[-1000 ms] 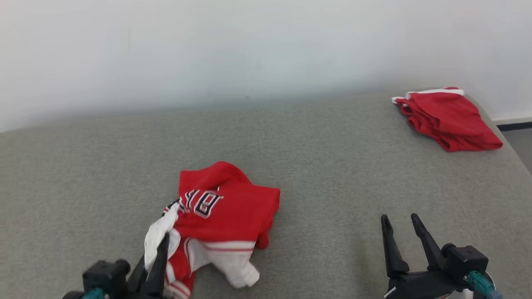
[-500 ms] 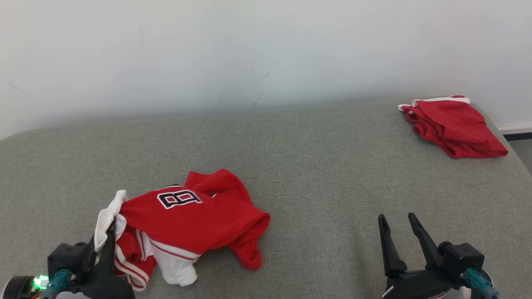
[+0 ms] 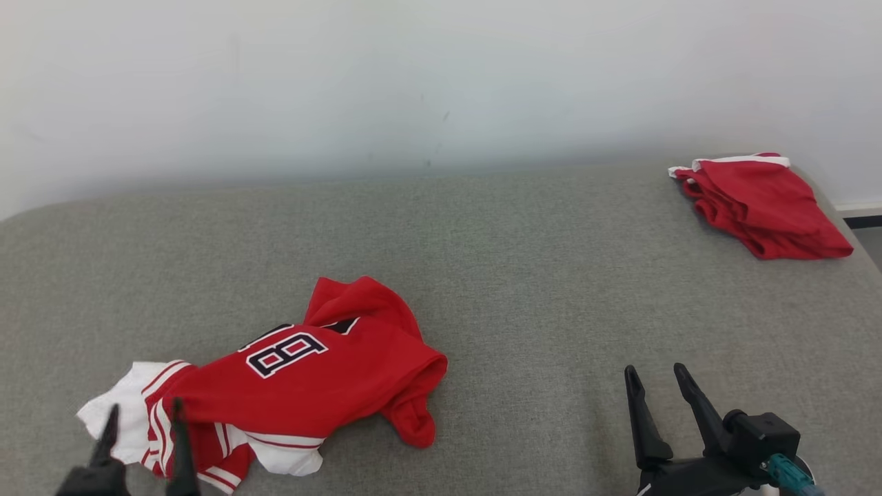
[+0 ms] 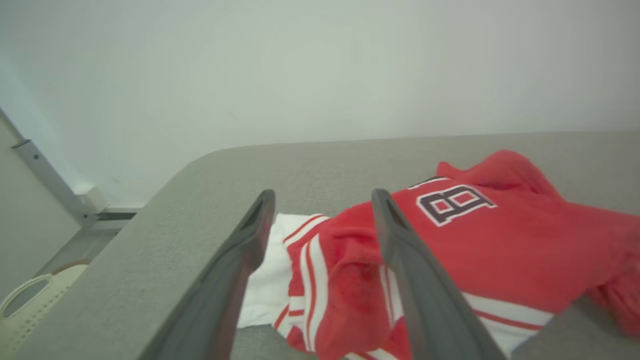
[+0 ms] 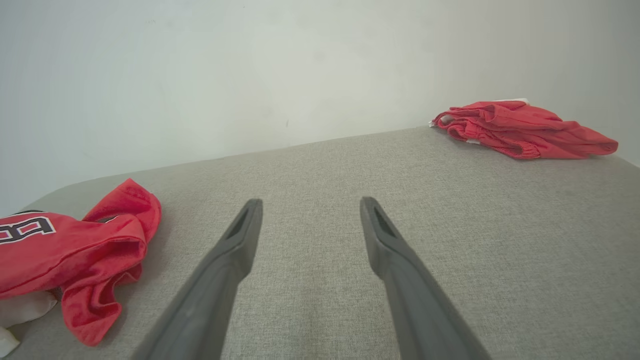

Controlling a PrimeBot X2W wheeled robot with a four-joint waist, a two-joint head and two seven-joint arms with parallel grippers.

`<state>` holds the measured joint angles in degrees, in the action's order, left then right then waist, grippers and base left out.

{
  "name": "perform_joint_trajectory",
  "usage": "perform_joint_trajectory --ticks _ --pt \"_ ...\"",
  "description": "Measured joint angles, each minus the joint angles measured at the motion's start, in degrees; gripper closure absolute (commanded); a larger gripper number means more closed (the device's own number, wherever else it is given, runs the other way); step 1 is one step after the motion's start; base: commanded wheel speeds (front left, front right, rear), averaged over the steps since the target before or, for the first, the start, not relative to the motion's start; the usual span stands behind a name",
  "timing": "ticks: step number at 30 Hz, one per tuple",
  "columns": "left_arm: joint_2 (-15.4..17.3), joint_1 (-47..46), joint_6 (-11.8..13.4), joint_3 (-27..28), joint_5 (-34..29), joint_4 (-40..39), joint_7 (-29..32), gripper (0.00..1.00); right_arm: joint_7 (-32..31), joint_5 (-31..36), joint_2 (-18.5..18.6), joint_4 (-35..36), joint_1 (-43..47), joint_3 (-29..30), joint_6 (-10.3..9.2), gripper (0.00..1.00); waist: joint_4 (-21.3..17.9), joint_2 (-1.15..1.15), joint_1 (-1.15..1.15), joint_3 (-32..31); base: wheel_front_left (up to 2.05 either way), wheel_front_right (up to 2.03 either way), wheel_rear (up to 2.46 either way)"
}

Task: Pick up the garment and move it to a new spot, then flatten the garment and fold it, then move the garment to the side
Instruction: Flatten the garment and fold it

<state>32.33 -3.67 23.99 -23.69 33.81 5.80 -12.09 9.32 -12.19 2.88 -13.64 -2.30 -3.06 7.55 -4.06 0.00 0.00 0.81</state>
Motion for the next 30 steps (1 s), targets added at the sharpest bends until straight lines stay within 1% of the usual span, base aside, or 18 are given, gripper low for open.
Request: perform_joint_trajectory --ticks 2,4,6,7,8,9,12,15,19,25,26,27,30 --pt "-0.3 2.4 1.1 -0.3 0.2 -4.8 0.2 0.0 0.1 0.0 0.0 0.0 0.0 0.1 0.0 0.0 0.5 0.0 0.0 0.3 0.0 0.0 0.0" --pt "-1.6 4.1 1.7 -1.7 0.6 -10.0 0.8 0.0 0.2 -0.2 0.0 0.0 0.0 0.3 0.0 0.0 1.0 0.0 0.0 0.6 0.0 0.0 0.0" --pt "-2.4 5.2 1.1 -3.9 0.9 -12.2 2.5 0.0 0.3 -0.5 0.0 0.0 -0.1 0.0 0.0 0.0 1.4 0.0 0.0 1.0 0.0 0.0 0.0" --pt "-2.9 5.3 0.8 -4.8 1.0 -12.2 3.3 0.0 0.3 -0.5 0.0 -0.1 -0.3 -0.3 0.0 0.0 1.5 0.0 0.0 1.2 0.0 0.0 0.0" --pt "-2.5 5.1 0.6 -6.6 -0.2 -11.3 4.9 0.0 0.2 -0.5 0.0 -0.2 -0.5 -0.9 0.0 0.0 1.6 0.0 0.0 1.4 0.0 0.0 0.0" --pt "-2.8 5.0 0.6 -6.9 -0.4 -10.3 4.9 0.0 0.2 -0.5 0.0 -0.3 -1.0 -1.4 0.0 0.0 1.6 0.0 0.0 1.5 0.0 0.0 0.0" --pt "-4.2 3.4 -0.4 -8.8 -0.5 -5.9 6.1 0.0 0.2 -0.6 -0.1 -0.2 -2.4 -2.3 0.0 0.0 0.7 0.0 0.0 1.9 0.0 0.0 0.0" --pt "-6.4 1.7 -1.9 -10.3 0.0 -1.1 6.5 0.0 0.2 -0.6 0.0 -0.4 -2.6 -2.2 0.01 0.0 -0.8 0.0 0.0 2.2 0.0 0.0 0.0" --pt "-8.3 -0.7 -3.9 -10.8 0.4 6.0 5.5 0.0 0.3 -0.6 0.0 -0.8 -2.9 -1.7 0.0 0.0 -2.9 0.0 0.0 2.9 0.0 0.0 0.0" --pt "-10.5 -5.0 -5.9 -10.2 1.2 17.6 3.0 0.0 0.8 -0.8 0.0 -1.6 -3.5 -2.0 0.0 0.0 -5.5 0.0 0.0 4.1 0.0 0.0 0.0" --pt "-10.9 -5.6 -6.4 -10.2 1.4 19.4 2.8 0.61 0.8 -0.8 0.0 -1.7 -3.6 -2.1 0.0 0.0 -5.8 0.0 0.0 4.2 0.0 0.0 0.0" --pt "-11.2 -6.1 -6.4 -10.2 1.3 20.6 2.2 1.0 0.8 -0.8 0.0 -1.8 -3.6 -2.1 0.01 0.0 -6.0 0.0 0.01 4.4 0.0 0.0 0.0" --pt "-12.4 -7.2 -7.5 -10.2 1.5 22.4 0.9 1.0 1.1 -0.8 0.0 -1.8 -3.5 -1.2 0.01 0.0 -5.9 0.0 0.0 4.5 0.0 0.0 0.0"
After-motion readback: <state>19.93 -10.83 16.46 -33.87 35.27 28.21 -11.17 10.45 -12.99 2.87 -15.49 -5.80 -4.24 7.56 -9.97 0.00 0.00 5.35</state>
